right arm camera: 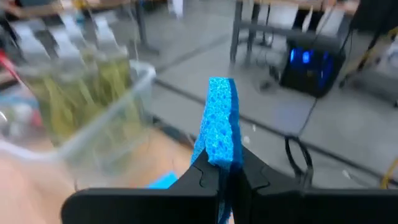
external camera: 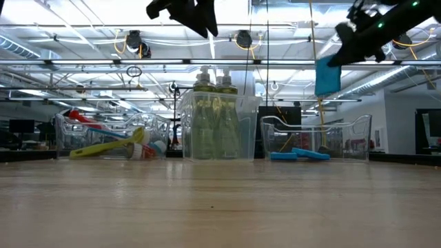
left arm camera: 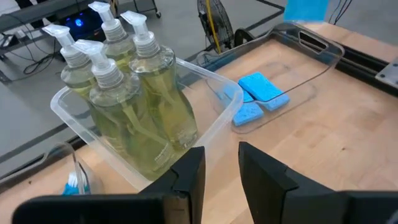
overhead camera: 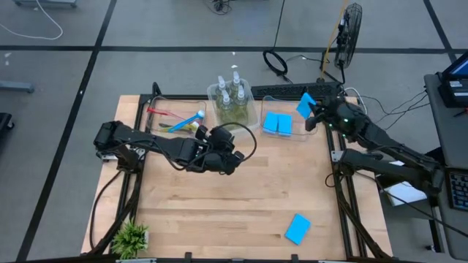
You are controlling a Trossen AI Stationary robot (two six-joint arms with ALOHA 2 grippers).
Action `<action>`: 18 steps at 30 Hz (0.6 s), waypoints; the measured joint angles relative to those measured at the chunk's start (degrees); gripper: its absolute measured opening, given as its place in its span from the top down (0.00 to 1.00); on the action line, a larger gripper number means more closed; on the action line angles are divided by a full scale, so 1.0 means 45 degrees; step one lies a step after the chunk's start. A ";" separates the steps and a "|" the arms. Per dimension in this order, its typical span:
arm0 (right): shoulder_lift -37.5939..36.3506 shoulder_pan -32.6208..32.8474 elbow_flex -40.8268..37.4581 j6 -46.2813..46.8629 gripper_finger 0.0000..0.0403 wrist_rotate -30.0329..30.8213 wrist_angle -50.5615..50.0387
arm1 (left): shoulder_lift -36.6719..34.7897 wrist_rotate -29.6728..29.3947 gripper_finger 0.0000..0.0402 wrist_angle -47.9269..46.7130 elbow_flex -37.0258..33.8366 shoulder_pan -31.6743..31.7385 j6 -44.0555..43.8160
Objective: Pick & Place Kitchen Sink Supplies
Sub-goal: Put the blue sponge into the right transparent bin
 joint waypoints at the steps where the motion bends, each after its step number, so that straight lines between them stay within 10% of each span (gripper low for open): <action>1: 0.0291 -0.0142 0.0000 0.0111 1.00 -0.0167 -0.0075 | 0.0000 -0.0004 0.74 0.0005 0.0000 -0.0005 -0.0107; 18: 0.4649 -0.3607 -0.0005 0.1402 1.00 -0.4726 -0.0592 | 0.0000 0.0001 0.70 0.0000 0.0000 -0.0436 -0.0299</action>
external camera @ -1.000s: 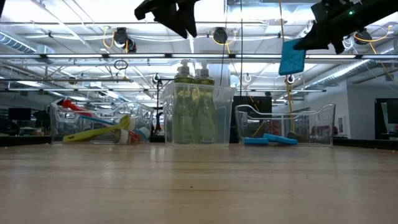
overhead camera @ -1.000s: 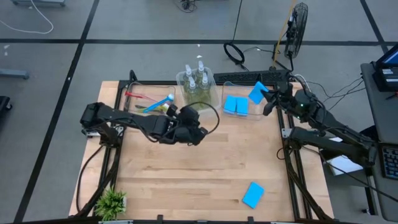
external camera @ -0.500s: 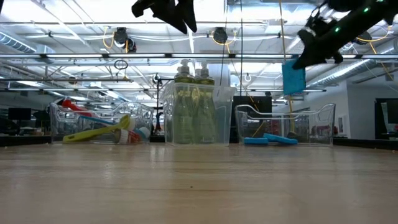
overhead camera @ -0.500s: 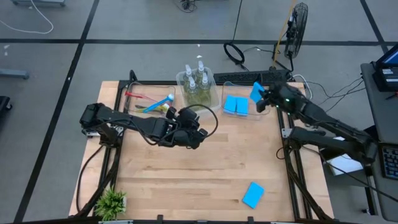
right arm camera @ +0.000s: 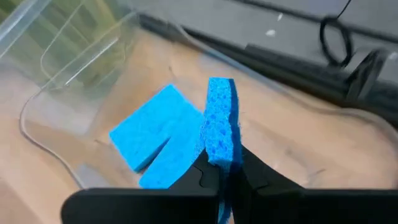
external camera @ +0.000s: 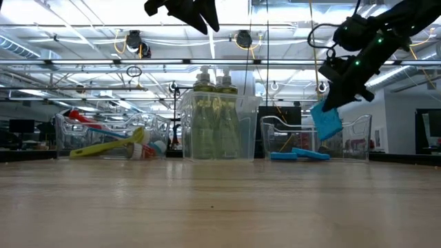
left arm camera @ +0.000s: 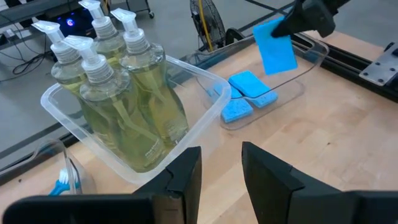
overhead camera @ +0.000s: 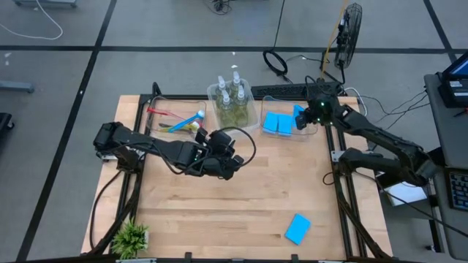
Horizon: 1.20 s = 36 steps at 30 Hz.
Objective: Pick & Place Kitchen Sink Supplies
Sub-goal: Put the blue sponge into the right transparent bin
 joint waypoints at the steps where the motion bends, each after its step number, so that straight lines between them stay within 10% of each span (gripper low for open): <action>1: 0.0107 -0.0128 0.0000 0.0025 1.00 -0.0151 -0.0078 | 0.0000 0.0000 0.70 0.0000 0.0000 0.0000 0.0000; 19: 0.1309 -0.0437 0.0000 -0.0058 0.97 -0.0680 -0.0716 | 0.0000 0.0000 0.70 0.0000 0.0000 0.0019 0.0058; 36: 0.1057 -0.0437 0.0000 -0.0386 0.64 -0.0253 -0.0511 | 0.0005 0.0005 0.70 0.0044 0.0005 0.0019 0.0044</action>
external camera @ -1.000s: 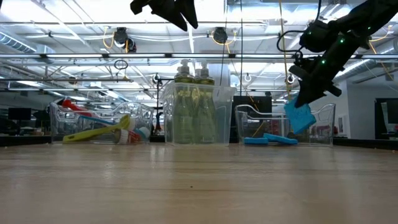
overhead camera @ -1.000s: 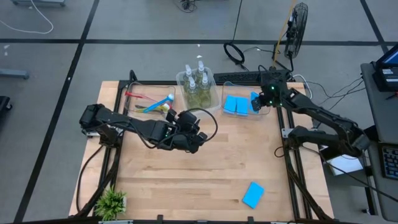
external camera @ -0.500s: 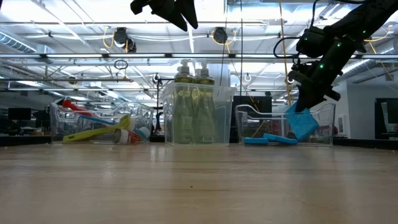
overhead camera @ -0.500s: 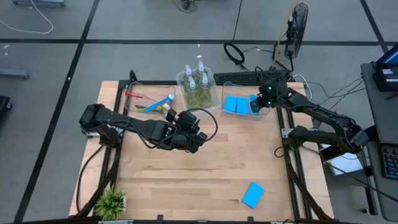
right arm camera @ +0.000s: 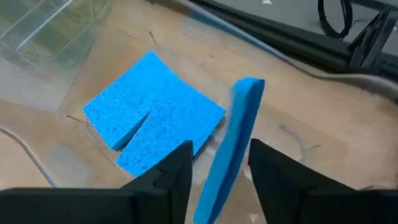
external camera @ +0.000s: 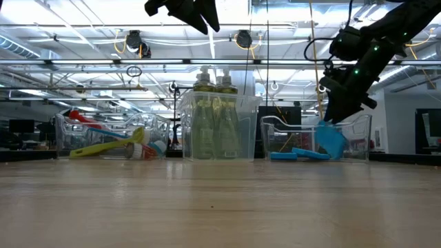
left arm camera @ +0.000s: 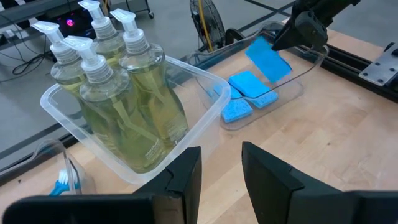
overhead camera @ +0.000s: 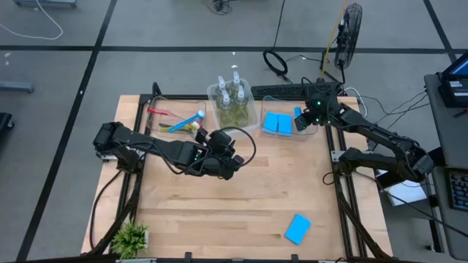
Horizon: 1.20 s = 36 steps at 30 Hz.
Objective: Pick & Place Kitchen Sink Supplies
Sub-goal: Put the blue sponge into the right transparent bin
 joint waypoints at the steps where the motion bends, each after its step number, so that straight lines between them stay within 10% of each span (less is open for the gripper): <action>1: -0.0077 0.0000 0.0000 -0.0034 0.62 0.0000 0.0005 | 0.0000 0.0005 0.70 0.0000 0.0000 0.0000 0.0000; 14: -0.1854 0.0026 0.0005 -0.0334 0.58 -0.0142 -0.0045 | 0.0000 0.0254 0.70 0.0049 0.0005 0.0000 -0.0005; 21: -0.3762 0.0351 0.0005 0.0356 0.61 -0.3699 0.0067 | 0.0000 0.0749 0.70 0.0058 0.0005 -0.0015 0.0083; 36: -0.7656 0.1656 0.0005 0.1071 0.90 -0.6968 -0.0075 | 0.0005 0.0801 0.70 0.0083 0.0005 -0.0038 0.0262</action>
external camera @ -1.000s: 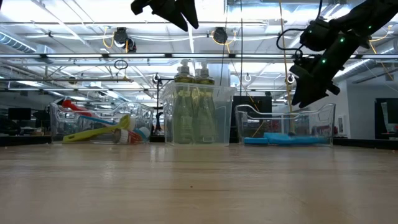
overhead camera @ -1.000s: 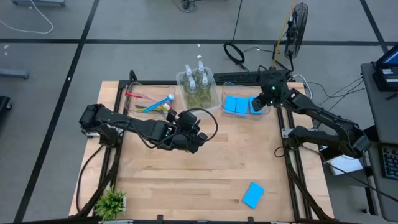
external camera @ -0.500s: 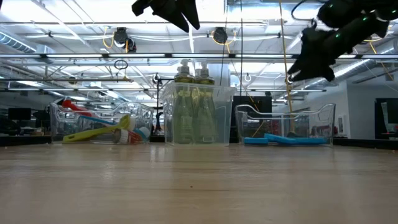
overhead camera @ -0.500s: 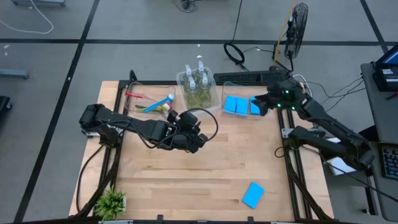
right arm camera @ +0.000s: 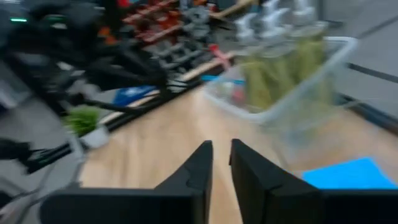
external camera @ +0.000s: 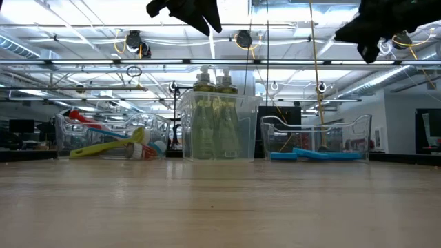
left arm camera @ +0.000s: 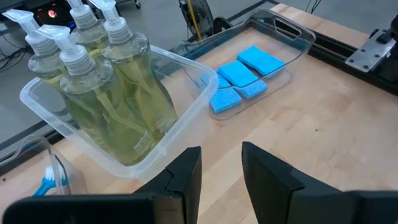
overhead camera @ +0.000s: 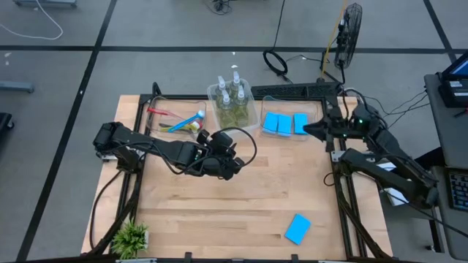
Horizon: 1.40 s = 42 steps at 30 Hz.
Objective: Pick & Place Kitchen Sink Supplies
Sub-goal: Put the blue sponge into the right transparent bin
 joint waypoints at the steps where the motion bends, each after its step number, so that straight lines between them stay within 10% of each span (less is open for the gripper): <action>1: -0.0185 0.0046 0.0000 0.0074 0.92 -0.0257 -0.0041 | 0.0000 0.0000 0.70 0.0052 0.0000 -0.0024 0.0011; 19: -0.2418 0.0223 0.0000 0.0063 1.00 -0.3205 -0.1979 | 0.0010 0.0829 0.70 0.4146 -0.1485 -0.0487 0.1077; 29: -0.2603 0.0223 0.0000 0.0075 0.99 -0.3498 -0.2249 | 0.0452 0.4643 0.70 0.7408 -0.1579 -0.0572 0.2646; 42: -0.2686 0.0460 0.0435 0.1869 0.99 -0.7159 -0.0985 | 0.0466 0.4547 0.70 0.7142 -0.1579 -0.1131 0.1649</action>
